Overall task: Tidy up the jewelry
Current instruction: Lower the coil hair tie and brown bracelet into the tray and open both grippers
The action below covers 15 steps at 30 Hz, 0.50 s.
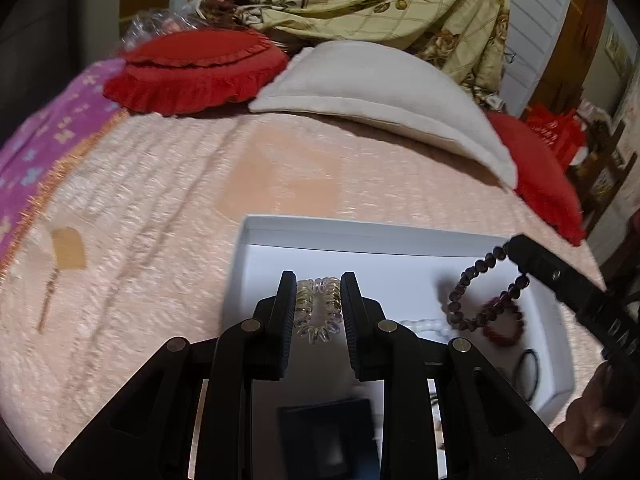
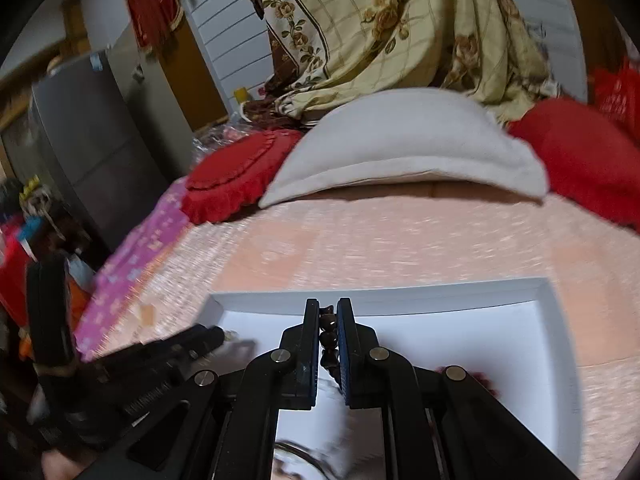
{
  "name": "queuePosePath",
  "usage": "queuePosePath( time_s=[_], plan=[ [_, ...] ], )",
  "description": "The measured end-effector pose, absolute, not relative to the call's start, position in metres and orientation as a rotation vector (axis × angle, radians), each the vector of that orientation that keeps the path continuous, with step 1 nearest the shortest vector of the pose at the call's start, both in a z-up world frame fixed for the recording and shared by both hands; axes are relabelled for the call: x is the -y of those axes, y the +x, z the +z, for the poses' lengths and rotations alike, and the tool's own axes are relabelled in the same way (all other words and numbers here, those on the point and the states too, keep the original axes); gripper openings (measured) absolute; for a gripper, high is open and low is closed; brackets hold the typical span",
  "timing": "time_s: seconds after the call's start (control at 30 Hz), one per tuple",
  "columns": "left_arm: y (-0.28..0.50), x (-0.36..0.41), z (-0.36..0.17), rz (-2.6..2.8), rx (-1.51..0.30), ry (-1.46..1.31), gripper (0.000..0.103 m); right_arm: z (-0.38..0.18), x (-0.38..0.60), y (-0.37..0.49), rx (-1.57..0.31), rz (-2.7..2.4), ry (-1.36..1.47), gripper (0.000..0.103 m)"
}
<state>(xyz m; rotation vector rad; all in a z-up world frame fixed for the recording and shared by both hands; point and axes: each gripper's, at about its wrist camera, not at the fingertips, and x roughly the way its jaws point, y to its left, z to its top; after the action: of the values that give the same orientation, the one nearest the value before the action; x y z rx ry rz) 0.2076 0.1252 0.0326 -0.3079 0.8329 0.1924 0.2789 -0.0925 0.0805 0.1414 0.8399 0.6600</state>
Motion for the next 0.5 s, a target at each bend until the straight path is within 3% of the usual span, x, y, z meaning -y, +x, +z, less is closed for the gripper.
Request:
queuePosePath(
  time_s=[0.5],
  plan=[
    [0.215,-0.116,0.013,0.251,-0.911,-0.199,0.022,0.038,0.117,0.317,-0.995,0.496,0.193,0.008]
  ],
)
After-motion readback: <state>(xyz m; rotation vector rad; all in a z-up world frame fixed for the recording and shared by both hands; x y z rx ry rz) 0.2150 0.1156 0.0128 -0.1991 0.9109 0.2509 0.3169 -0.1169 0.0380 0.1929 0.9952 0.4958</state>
